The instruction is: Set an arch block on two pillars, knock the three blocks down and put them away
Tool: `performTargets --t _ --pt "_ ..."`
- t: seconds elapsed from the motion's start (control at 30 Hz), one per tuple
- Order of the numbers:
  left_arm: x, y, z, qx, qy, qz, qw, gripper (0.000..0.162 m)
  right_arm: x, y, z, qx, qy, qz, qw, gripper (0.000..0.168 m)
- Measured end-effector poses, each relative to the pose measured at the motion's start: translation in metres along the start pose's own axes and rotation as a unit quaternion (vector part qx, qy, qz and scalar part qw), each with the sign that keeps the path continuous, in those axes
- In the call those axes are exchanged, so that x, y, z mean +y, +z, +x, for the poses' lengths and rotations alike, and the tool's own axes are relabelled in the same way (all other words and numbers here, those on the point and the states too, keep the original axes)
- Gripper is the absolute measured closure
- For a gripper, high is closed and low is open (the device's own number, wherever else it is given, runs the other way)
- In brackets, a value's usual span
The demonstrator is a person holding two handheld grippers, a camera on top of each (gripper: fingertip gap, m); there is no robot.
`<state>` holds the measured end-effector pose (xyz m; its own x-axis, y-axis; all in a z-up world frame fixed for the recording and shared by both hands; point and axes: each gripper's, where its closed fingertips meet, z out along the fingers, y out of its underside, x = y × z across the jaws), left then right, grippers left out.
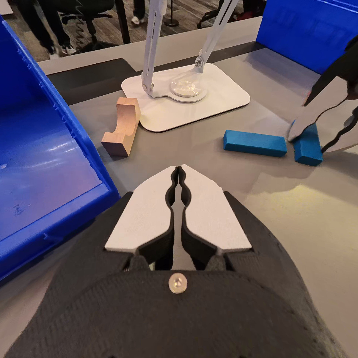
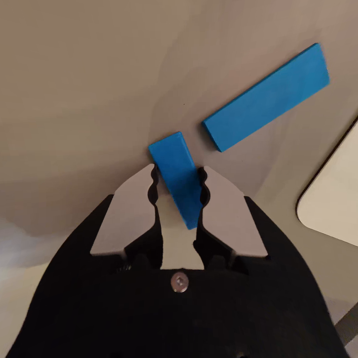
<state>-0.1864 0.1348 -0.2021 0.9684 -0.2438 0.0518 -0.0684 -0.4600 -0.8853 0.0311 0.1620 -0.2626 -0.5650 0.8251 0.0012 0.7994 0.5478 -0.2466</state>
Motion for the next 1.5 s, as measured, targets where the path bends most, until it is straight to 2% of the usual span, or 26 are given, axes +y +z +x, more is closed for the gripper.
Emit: performTargets --t 0.1,0.2,0.37,0.47,0.57,0.7,0.87,1.07,1.5 --pt "-0.001 0.0 0.001 0.003 -0.001 0.002 1.0 0.162 0.005 -0.002 -0.003 0.005 0.038 0.005 0.999 0.131" --pt "-0.002 0.0 0.004 0.007 0.002 0.003 1.0 0.162 0.007 -0.018 -0.009 0.031 0.091 0.058 0.994 0.131" --pt "-0.004 0.001 0.011 0.015 0.007 0.007 1.0 0.162 0.028 -0.097 0.001 0.137 0.191 0.149 0.96 0.132" --pt "-0.001 0.004 0.014 0.018 0.009 0.002 1.0 0.162 0.067 -0.157 0.02 0.208 0.26 0.174 0.927 0.132" --pt "0.001 0.007 0.016 0.02 0.011 0.0 1.0 0.162 0.122 -0.211 0.045 0.288 0.333 0.175 0.88 0.132" --pt "0.003 0.009 0.015 0.018 0.011 -0.005 1.0 0.162 0.2 -0.25 0.07 0.356 0.425 0.149 0.819 0.132" --pt "0.007 0.013 0.013 0.018 0.008 -0.01 1.0 0.162 0.269 -0.255 0.086 0.38 0.506 0.143 0.762 0.132" --pt "0.009 0.016 0.014 0.019 0.012 -0.017 1.0 0.162 0.313 -0.234 0.094 0.377 0.568 0.152 0.716 0.132" --pt "0.01 0.017 0.016 0.021 0.017 -0.02 0.999 0.162 0.364 -0.181 0.108 0.35 0.632 0.125 0.68 0.132"
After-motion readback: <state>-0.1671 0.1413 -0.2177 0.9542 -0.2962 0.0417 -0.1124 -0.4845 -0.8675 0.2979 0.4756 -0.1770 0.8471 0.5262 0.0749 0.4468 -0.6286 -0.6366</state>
